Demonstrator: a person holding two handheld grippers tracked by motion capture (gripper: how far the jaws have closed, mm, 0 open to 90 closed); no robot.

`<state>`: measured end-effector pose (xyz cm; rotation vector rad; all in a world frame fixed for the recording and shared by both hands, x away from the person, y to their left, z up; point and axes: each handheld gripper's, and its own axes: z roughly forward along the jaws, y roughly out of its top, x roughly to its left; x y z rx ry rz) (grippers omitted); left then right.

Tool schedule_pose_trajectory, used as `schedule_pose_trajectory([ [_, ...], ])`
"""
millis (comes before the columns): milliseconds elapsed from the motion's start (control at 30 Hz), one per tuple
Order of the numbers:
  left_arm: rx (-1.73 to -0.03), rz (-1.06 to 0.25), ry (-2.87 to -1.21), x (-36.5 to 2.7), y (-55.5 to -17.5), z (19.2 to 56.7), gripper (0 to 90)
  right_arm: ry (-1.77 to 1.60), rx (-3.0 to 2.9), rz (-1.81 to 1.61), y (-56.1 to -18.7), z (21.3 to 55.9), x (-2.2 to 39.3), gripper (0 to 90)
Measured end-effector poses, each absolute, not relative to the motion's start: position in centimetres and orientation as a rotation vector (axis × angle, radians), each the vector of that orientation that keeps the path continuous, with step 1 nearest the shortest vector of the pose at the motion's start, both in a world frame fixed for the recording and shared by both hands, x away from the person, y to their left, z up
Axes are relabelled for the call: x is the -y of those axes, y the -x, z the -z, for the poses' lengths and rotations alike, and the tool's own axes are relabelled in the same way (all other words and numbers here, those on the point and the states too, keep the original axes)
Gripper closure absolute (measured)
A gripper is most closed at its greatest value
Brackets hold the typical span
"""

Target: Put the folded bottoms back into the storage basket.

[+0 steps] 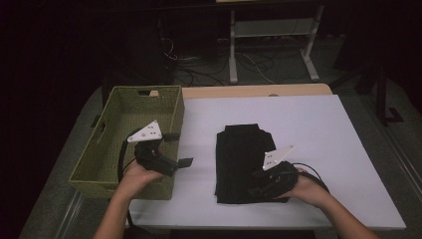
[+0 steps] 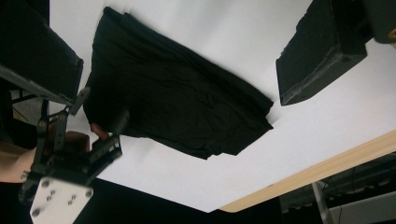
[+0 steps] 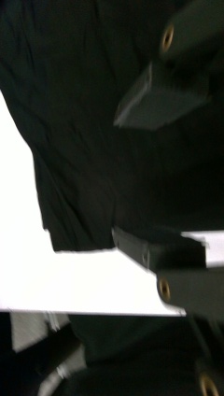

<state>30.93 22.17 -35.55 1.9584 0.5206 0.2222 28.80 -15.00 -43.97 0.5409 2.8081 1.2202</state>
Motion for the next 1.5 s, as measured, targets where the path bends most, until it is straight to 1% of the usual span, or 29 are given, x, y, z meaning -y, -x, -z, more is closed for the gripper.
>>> schedule_pose_trajectory([
  [33,-0.523,-0.221,-1.958,-22.2,-30.9,35.5,0.7,-0.579,-2.775,-1.236,-28.9,43.8,15.5,28.9],
  [133,-0.523,-0.218,-1.956,-22.2,-31.0,35.6,0.7,-0.618,-2.737,-1.241,-28.8,43.7,16.1,25.2],
  [167,-0.523,-0.217,-1.956,-22.2,-31.0,35.6,0.7,-0.65,-2.706,-1.244,-28.7,43.6,16.7,20.0],
  [200,-0.523,-0.217,-1.956,-22.2,-31.0,35.6,0.7,-0.65,-2.706,-1.244,-28.7,43.6,16.7,20.0],
  [233,-0.523,-0.216,-1.955,-22.2,-31.0,35.6,0.7,-0.692,-2.679,-1.253,-28.5,43.5,17.4,16.5],
  [267,-0.523,-0.216,-1.955,-22.2,-31.0,35.6,0.7,-0.692,-2.679,-1.253,-28.5,43.5,17.4,16.5],
  [300,-0.522,-0.215,-1.956,-22.2,-31.0,35.6,0.7,-0.727,-2.648,-1.256,-28.4,43.4,18.1,13.8],
  [333,-0.522,-0.215,-1.956,-22.2,-31.0,35.6,0.7,-0.727,-2.648,-1.256,-28.4,43.4,18.1,13.8],
  [433,-0.522,-0.214,-1.954,-22.2,-31.0,35.6,0.7,-0.788,-2.578,-1.272,-28.2,43.3,19.6,9.4],
  [533,-0.523,-0.215,-1.954,-22.2,-31.0,35.6,0.7,-0.815,-2.553,-1.279,-28.0,43.3,20.4,8.2],
  [767,-0.526,-0.215,-1.956,-22.2,-31.0,35.6,0.7,-0.888,-2.496,-1.289,-27.1,43.6,22.6,1.7],
  [833,-0.526,-0.216,-1.956,-22.2,-31.0,35.6,0.7,-0.901,-2.492,-1.287,-26.7,43.9,23.0,0.3],
  [1033,-0.538,-0.219,-1.959,-22.2,-31.1,35.5,0.7,-0.929,-2.489,-1.262,-26.0,44.6,23.9,0.0],
  [1267,-0.572,-0.237,-1.971,-22.1,-31.2,35.4,0.7,-0.934,-2.495,-1.267,-26.4,44.7,23.8,0.0],
  [1500,-0.562,-0.226,-1.964,-20.6,-30.8,34.6,0.7,-0.919,-2.502,-1.268,-26.5,44.8,23.7,0.0],
])
